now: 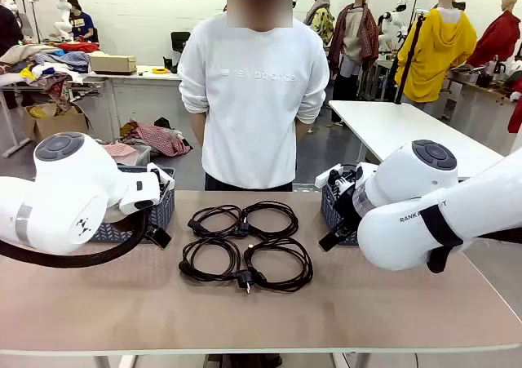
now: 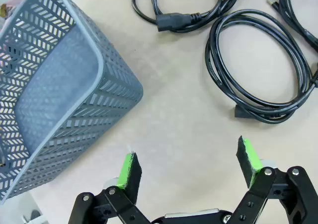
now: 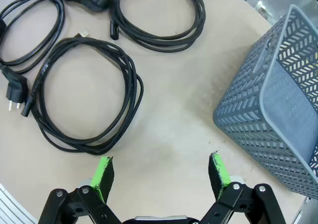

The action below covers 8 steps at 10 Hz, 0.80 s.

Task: Organize the cables according to human instructions.
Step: Pick up a bundle of cables and place it in the basket indicated by the human.

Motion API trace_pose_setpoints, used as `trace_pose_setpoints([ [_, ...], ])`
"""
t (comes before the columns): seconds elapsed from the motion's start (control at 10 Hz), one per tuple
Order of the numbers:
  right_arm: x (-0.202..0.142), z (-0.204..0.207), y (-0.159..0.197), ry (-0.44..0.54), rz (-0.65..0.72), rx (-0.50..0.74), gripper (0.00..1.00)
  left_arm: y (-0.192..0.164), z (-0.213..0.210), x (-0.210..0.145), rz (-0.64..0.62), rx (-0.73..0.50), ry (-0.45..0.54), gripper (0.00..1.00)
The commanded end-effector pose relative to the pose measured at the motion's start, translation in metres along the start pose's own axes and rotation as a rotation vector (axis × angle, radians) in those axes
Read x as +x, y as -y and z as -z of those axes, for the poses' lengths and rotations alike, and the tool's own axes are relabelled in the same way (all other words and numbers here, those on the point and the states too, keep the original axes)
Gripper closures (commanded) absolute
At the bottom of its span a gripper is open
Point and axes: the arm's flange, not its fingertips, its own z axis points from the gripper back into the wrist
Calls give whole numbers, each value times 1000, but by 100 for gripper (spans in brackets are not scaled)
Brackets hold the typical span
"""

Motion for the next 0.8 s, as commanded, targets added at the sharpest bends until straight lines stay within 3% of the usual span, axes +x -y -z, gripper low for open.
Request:
trace_pose_setpoints([
  [0.0, 0, 0, 0, 1, 0, 0, 0, 0, 0, 0, 0, 0, 0, 0],
  [0.7, 0, 0, 0, 1, 0, 0, 0, 0, 0, 0, 0, 0, 0, 0],
])
